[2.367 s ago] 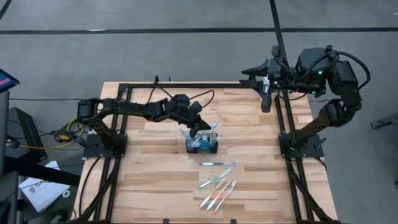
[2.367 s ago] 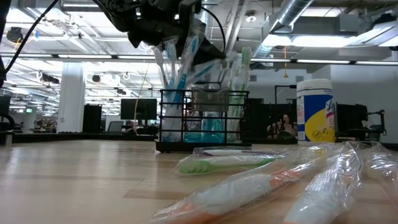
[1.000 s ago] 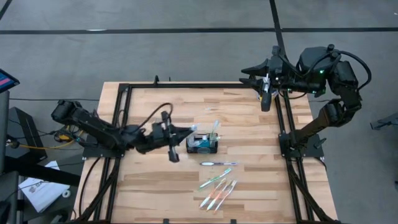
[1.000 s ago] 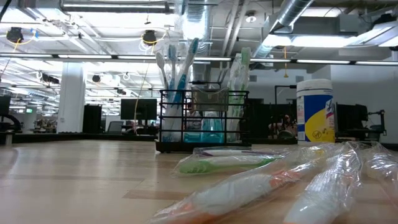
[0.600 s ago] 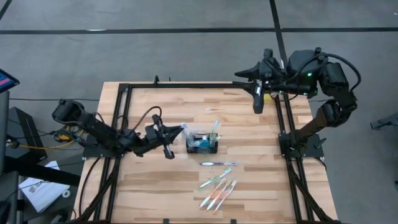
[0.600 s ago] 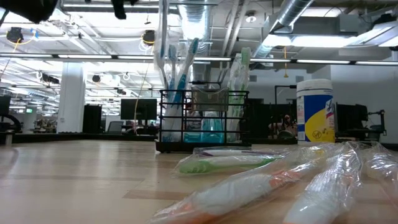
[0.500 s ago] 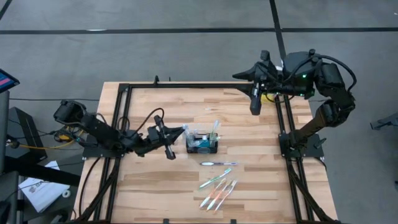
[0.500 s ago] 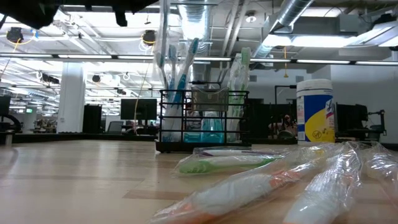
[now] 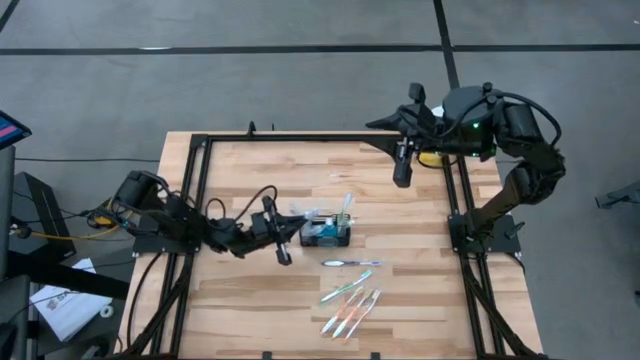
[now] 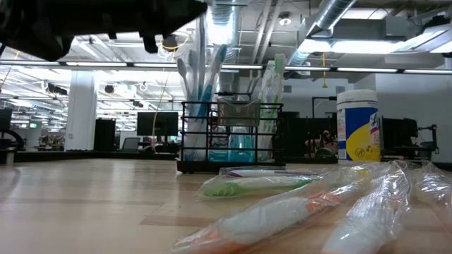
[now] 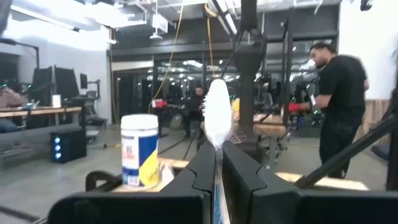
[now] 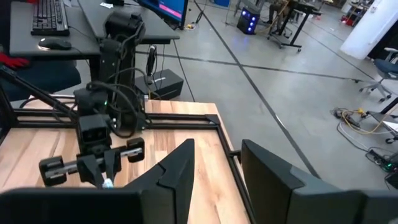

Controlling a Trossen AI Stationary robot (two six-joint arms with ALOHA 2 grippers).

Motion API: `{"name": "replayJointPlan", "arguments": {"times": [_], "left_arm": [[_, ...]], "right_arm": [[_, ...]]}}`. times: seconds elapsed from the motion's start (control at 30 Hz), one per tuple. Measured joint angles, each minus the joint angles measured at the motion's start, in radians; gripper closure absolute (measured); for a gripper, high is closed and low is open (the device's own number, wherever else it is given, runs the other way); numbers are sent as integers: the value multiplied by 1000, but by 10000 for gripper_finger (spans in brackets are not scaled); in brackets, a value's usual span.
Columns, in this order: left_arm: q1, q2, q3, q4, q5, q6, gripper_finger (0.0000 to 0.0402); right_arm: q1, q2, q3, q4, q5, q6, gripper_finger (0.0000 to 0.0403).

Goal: Pick & Place toothbrushing station
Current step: Put the blue toothbrush into the black wire organizer

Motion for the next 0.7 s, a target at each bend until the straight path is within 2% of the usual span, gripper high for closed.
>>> {"name": "replayJointPlan", "arguments": {"times": [0.33, 0.7], "left_arm": [[0, 64, -4, -1, -26, -2, 397], [0, 226, -5, 12, -45, -155, 396]], "right_arm": [[0, -2, 0, -9, -15, -23, 280], [0, -2, 0, -15, -64, -23, 280]]}}
